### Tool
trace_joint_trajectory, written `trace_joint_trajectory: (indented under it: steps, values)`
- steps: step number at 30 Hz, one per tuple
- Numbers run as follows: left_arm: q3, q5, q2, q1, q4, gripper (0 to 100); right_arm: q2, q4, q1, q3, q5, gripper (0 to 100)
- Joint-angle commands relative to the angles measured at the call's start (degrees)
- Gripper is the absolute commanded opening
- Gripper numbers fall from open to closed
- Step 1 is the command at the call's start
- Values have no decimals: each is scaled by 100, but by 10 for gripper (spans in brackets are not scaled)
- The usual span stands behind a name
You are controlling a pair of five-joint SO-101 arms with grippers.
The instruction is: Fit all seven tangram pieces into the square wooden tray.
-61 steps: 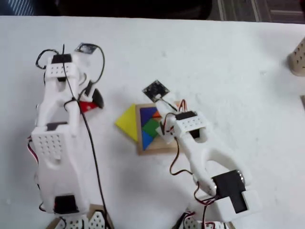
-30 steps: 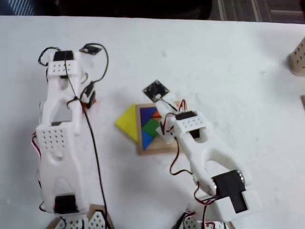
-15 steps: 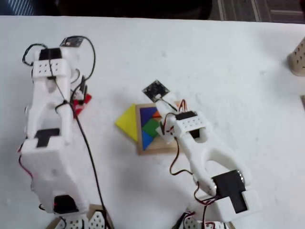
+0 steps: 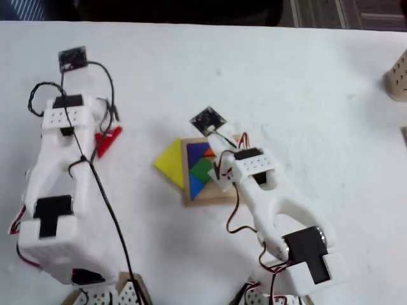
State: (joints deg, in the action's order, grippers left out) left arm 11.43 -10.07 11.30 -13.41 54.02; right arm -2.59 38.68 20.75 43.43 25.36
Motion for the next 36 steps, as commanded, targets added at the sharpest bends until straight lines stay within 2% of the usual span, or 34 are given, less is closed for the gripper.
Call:
trace_joint_trajectory:
  steps: [1,4,8,13,22,31,36]
  values:
    - [-756,-782,840,-286,-466,142,4,-48,92,-149,62,18]
    - [-1714,-818,1631,-347,-255,102,4,-48,92,-149,62,18]
    - [-2875,-844,2484,-321,149,100,4,-48,92,-149,62,18]
    - [-3604,-862,3160,-338,870,98,4,-57,92,-149,62,18]
    - [-3851,-1354,3345,-356,1890,98,4,-75,92,-149,62,18]
    - [-3807,-1336,3327,-154,2655,86,4,-75,92,-149,62,18]
    - [-3745,-1011,3231,-154,2910,86,4,-75,92,-149,70,18]
